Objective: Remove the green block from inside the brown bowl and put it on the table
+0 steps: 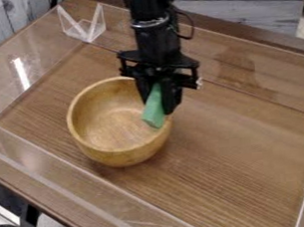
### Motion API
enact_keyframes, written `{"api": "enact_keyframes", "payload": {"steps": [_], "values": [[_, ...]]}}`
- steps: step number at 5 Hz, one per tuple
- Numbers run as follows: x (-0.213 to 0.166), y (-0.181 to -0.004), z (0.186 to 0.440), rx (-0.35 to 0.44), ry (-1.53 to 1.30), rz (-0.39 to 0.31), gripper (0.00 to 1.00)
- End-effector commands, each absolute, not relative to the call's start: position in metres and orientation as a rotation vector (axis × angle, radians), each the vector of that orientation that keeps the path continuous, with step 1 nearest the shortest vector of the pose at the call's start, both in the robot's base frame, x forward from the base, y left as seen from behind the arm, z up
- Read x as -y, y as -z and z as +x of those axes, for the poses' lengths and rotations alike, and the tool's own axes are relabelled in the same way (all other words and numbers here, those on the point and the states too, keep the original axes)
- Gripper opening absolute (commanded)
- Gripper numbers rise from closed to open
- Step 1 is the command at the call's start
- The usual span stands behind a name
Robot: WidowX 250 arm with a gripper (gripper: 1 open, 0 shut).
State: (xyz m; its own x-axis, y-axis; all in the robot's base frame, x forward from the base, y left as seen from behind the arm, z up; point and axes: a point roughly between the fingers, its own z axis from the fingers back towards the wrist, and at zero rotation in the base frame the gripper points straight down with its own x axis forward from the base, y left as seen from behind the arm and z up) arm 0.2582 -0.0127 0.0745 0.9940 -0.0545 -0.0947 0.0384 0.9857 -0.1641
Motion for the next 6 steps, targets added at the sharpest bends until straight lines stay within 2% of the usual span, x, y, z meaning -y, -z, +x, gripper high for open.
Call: {"api": "enact_keyframes", "payload": {"steps": [1, 6], "values": [[0.023, -0.094, 0.271, 0.009, 0.087, -0.17, 0.0], [0.029, -0.074, 0.275, 0.06, 0.146, -0.207, 0.0]]}}
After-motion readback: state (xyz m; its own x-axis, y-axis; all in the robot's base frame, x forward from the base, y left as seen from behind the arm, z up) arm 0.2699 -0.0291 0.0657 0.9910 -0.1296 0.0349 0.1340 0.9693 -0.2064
